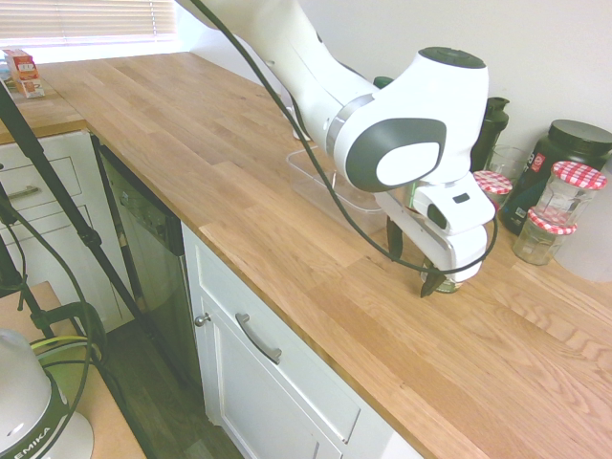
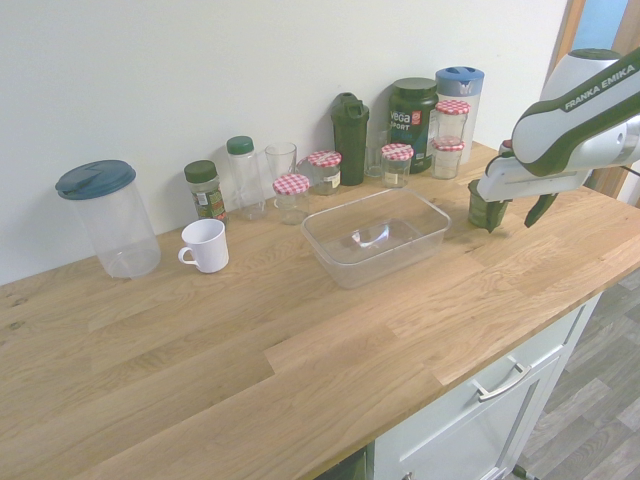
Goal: Put the cereal into the container
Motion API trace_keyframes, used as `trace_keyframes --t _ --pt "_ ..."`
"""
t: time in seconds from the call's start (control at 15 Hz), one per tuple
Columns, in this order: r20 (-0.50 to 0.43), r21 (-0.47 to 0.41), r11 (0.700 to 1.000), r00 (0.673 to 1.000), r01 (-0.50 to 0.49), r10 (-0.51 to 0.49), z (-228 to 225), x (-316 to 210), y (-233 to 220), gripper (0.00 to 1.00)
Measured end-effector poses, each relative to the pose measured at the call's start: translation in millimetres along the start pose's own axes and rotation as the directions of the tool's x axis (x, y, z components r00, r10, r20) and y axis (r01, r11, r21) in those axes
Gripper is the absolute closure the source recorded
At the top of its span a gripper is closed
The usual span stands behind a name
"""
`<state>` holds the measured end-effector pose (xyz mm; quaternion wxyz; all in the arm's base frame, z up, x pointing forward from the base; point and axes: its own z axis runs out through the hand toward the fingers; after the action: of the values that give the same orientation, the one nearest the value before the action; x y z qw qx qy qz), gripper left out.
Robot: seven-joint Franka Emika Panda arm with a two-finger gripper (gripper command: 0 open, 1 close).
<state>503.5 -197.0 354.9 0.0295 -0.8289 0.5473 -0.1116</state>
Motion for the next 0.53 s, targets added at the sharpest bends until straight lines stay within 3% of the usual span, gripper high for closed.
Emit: trace_keyframes --t 0.53 --pt "-0.021 -0.001 0.999 0.999 -0.035 0.035 18 32 -33 0.00"
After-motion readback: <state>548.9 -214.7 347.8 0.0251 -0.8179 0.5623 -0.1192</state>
